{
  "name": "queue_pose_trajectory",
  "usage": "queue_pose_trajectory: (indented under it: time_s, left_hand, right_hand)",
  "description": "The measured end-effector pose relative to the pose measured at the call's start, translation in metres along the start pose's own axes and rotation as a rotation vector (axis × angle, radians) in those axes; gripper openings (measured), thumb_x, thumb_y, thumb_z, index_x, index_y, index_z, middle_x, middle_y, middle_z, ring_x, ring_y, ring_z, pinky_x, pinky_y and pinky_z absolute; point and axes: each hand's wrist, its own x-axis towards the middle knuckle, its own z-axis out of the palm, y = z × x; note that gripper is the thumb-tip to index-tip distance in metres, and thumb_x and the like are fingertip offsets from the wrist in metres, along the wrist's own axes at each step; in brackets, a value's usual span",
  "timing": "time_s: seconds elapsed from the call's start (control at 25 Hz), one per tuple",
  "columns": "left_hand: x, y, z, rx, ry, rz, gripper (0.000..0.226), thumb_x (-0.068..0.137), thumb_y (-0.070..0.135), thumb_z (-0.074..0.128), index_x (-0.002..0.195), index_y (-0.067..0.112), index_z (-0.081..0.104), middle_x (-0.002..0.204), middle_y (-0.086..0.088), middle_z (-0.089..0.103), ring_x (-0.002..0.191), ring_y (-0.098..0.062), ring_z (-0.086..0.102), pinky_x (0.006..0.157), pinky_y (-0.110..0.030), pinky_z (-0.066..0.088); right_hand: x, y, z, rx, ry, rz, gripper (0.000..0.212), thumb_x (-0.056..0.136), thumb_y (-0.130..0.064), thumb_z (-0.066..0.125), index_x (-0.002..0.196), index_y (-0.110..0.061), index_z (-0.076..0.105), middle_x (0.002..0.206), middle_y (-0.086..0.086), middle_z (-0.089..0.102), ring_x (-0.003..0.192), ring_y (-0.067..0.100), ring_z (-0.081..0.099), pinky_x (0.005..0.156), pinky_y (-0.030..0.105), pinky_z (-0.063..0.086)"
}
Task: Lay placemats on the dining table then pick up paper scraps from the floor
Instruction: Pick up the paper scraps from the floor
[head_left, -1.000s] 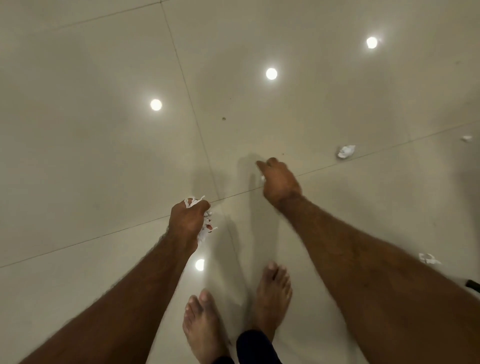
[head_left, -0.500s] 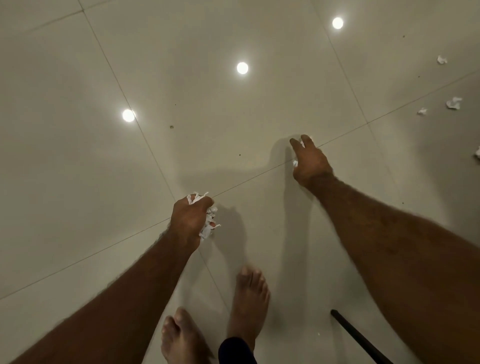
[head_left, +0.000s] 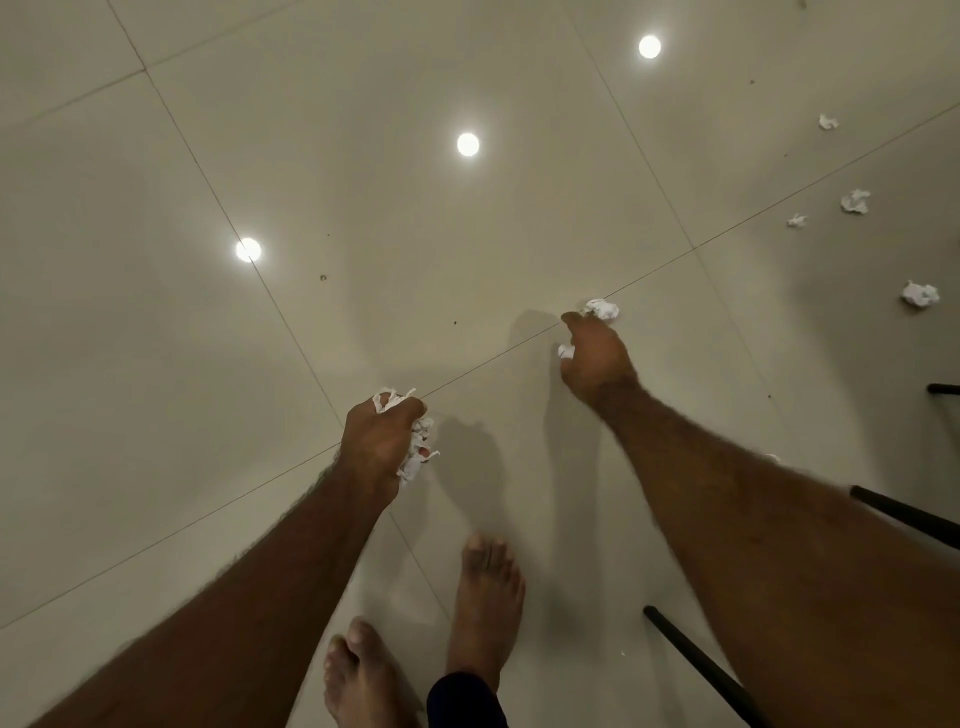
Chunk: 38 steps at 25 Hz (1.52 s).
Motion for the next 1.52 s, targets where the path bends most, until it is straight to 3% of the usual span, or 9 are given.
queue_pose_trajectory:
  time_s: [0.16, 0.28, 0.52, 0.76, 1.04, 1.16, 1.24, 1.4, 1.52]
  left_hand:
    - [-0.014, 0.008, 0.017, 0.025, -0.040, 0.011, 0.007, 0.093, 0.008, 0.063, 0.096, 0.009, 0.057, 0.070, -0.009, 0.053, 0.046, -0.014, 0.049, 0.055, -0.033, 0.046]
    - [-0.006, 0.008, 0.026, 0.067, -0.039, 0.035, 0.006, 0.091, 0.009, 0.065, 0.091, 0.007, 0.059, 0.064, -0.006, 0.061, 0.046, -0.019, 0.049, 0.055, -0.034, 0.048]
    - [0.015, -0.003, 0.022, 0.110, -0.012, 0.054, 0.003, 0.089, 0.002, 0.063, 0.088, 0.003, 0.060, 0.061, -0.008, 0.058, 0.046, -0.018, 0.052, 0.051, -0.031, 0.050]
    - [0.022, -0.001, 0.017, 0.114, -0.015, 0.048, 0.006, 0.092, 0.003, 0.062, 0.088, 0.005, 0.058, 0.062, -0.009, 0.055, 0.043, -0.019, 0.047, 0.044, -0.027, 0.046]
    - [-0.014, 0.012, 0.061, 0.067, -0.096, -0.035, 0.009, 0.092, 0.011, 0.067, 0.089, 0.011, 0.059, 0.065, -0.008, 0.064, 0.048, -0.021, 0.049, 0.060, -0.036, 0.042]
    - [-0.053, 0.016, 0.092, 0.141, -0.169, -0.075, 0.008, 0.094, 0.010, 0.066, 0.087, 0.008, 0.062, 0.076, -0.017, 0.069, 0.054, -0.029, 0.060, 0.050, -0.036, 0.053]
    - [-0.079, 0.021, 0.108, 0.169, -0.193, -0.096, 0.009, 0.094, 0.011, 0.066, 0.093, 0.003, 0.066, 0.082, -0.022, 0.073, 0.065, -0.033, 0.070, 0.062, -0.041, 0.057]
    - [-0.124, 0.055, 0.131, 0.163, -0.298, -0.171, 0.013, 0.096, 0.007, 0.064, 0.104, -0.003, 0.067, 0.090, -0.024, 0.076, 0.072, -0.034, 0.073, 0.069, -0.043, 0.057]
    - [-0.146, 0.081, 0.146, 0.204, -0.385, -0.209, 0.015, 0.093, 0.006, 0.068, 0.103, -0.005, 0.071, 0.101, -0.028, 0.074, 0.082, -0.036, 0.073, 0.073, -0.041, 0.058]
  right_hand:
    - [-0.021, 0.002, -0.014, 0.117, 0.088, 0.019, 0.045, 0.083, -0.005, 0.058, 0.128, -0.011, 0.056, 0.122, 0.013, 0.059, 0.100, 0.035, 0.060, 0.088, 0.044, 0.051]
    - [0.004, 0.011, -0.032, 0.005, 0.178, 0.054, 0.044, 0.086, -0.007, 0.054, 0.129, -0.014, 0.054, 0.118, 0.014, 0.056, 0.103, 0.036, 0.057, 0.087, 0.042, 0.050]
    - [0.049, 0.022, -0.024, -0.194, -0.007, 0.067, 0.053, 0.088, -0.006, 0.051, 0.139, -0.020, 0.047, 0.112, 0.015, 0.060, 0.107, 0.037, 0.057, 0.087, 0.040, 0.049]
    - [0.051, 0.021, -0.011, -0.190, 0.002, 0.081, 0.042, 0.086, -0.004, 0.050, 0.125, -0.018, 0.055, 0.104, 0.016, 0.061, 0.100, 0.039, 0.059, 0.079, 0.038, 0.050]
    - [-0.063, -0.028, -0.024, 0.327, 0.084, 0.245, 0.048, 0.084, -0.017, 0.066, 0.132, -0.017, 0.059, 0.088, 0.007, 0.068, 0.082, 0.026, 0.065, 0.078, 0.031, 0.053]
    - [-0.119, -0.063, -0.055, 0.546, -0.001, 0.308, 0.059, 0.077, -0.007, 0.070, 0.133, -0.021, 0.057, 0.084, -0.001, 0.066, 0.070, 0.008, 0.061, 0.070, 0.013, 0.048]
    - [-0.143, -0.074, -0.076, 0.636, -0.011, 0.355, 0.062, 0.077, 0.002, 0.067, 0.135, -0.018, 0.055, 0.081, -0.003, 0.066, 0.064, -0.001, 0.058, 0.063, 0.007, 0.045]
    - [-0.155, -0.083, -0.124, 0.790, -0.039, 0.436, 0.067, 0.080, 0.008, 0.059, 0.141, -0.019, 0.049, 0.089, -0.007, 0.069, 0.072, -0.001, 0.063, 0.067, 0.013, 0.050]
    - [-0.152, -0.092, -0.158, 0.841, -0.096, 0.440, 0.074, 0.085, 0.003, 0.059, 0.150, -0.025, 0.035, 0.111, -0.006, 0.067, 0.094, 0.001, 0.064, 0.080, 0.010, 0.048]
